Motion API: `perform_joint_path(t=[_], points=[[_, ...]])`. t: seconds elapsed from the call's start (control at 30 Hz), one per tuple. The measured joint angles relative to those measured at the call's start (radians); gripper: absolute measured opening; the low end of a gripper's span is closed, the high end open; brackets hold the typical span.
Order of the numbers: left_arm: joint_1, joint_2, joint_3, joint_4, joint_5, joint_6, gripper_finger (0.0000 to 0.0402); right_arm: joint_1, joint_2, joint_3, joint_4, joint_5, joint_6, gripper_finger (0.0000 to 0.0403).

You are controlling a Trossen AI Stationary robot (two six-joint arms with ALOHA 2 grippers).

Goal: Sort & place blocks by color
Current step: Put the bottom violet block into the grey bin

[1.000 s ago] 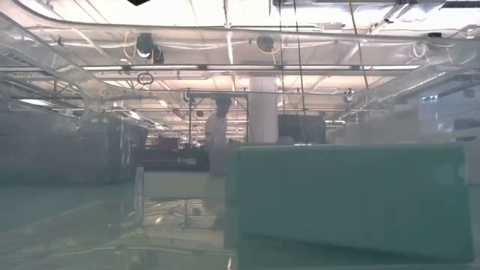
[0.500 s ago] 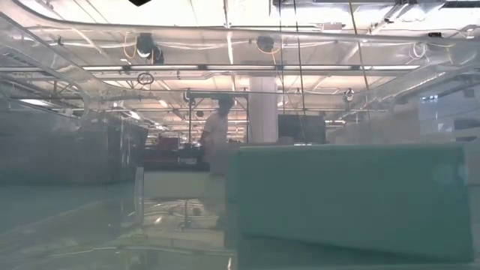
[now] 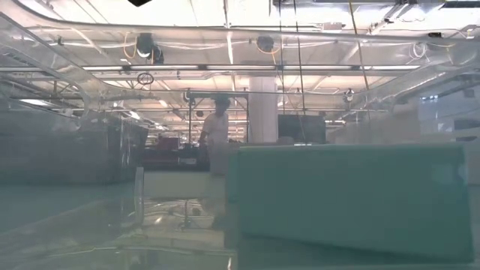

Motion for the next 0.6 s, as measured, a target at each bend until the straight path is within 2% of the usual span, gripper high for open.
perform_joint_path(t=[0.23, 0.6], points=[[0.000, 0.000, 0.000, -0.009, 0.000, 0.003, 0.0255, -0.001, 0.000, 0.002, 0.022, -0.003, 0.000, 0.0193], [0.000, 0.000, 0.000, -0.013, 0.000, 0.030, 0.0255, -0.001, 0.000, 0.002, -0.064, -0.003, -0.022, 0.0192]])
